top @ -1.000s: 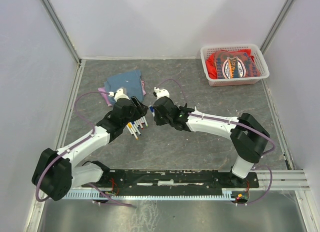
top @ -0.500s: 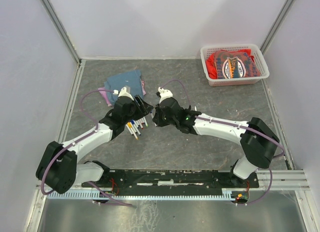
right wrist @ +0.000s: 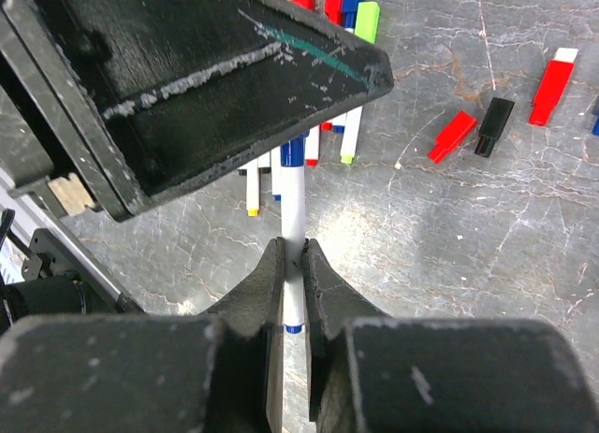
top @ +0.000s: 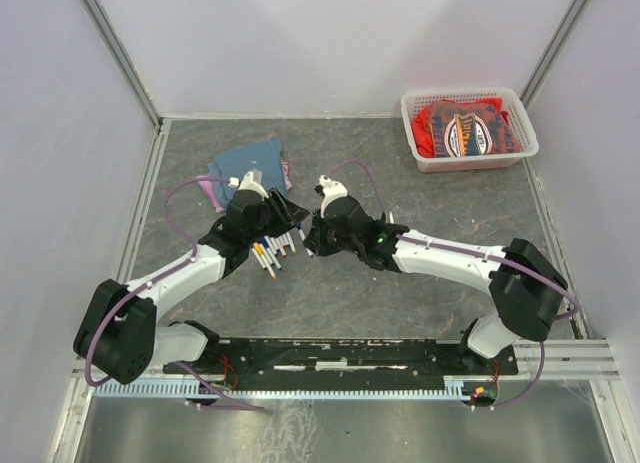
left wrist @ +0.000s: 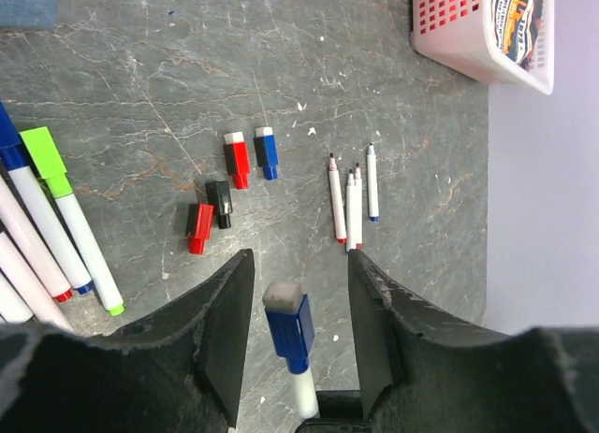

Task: Open the pen caps
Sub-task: Open the pen cap from the pen, then place the pen at the center of the board, then place the pen cap at the center of the board.

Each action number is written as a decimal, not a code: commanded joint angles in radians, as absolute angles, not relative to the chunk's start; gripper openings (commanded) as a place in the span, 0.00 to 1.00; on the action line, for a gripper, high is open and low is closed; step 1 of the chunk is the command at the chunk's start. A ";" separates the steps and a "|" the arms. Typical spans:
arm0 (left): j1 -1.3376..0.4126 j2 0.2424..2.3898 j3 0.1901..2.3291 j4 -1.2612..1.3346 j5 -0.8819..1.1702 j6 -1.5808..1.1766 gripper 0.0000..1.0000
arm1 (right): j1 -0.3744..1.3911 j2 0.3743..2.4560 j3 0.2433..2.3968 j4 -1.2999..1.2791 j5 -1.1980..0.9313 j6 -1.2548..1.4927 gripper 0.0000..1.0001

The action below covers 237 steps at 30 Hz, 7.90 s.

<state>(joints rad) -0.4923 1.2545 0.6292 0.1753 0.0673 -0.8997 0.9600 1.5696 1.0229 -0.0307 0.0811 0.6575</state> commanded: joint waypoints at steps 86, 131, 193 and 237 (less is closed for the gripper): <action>-0.486 1.239 0.650 0.272 0.080 -0.973 0.03 | 0.863 1.534 0.982 0.049 -0.032 0.637 0.01; -0.527 1.363 0.691 0.473 0.096 -0.783 0.03 | 0.874 1.296 0.635 0.389 -0.090 0.743 0.01; -0.633 1.871 1.134 -0.139 -0.295 -0.561 0.25 | 0.738 1.828 1.076 -0.273 0.504 0.503 0.23; -0.638 1.631 1.039 -0.134 -0.414 -0.623 0.42 | 0.745 1.722 1.081 -0.298 0.542 0.468 0.31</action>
<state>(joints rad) -0.6353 1.7252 1.0645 -0.1776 -0.3435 -0.6052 0.7376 1.8023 1.0527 -0.3080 0.5278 0.4870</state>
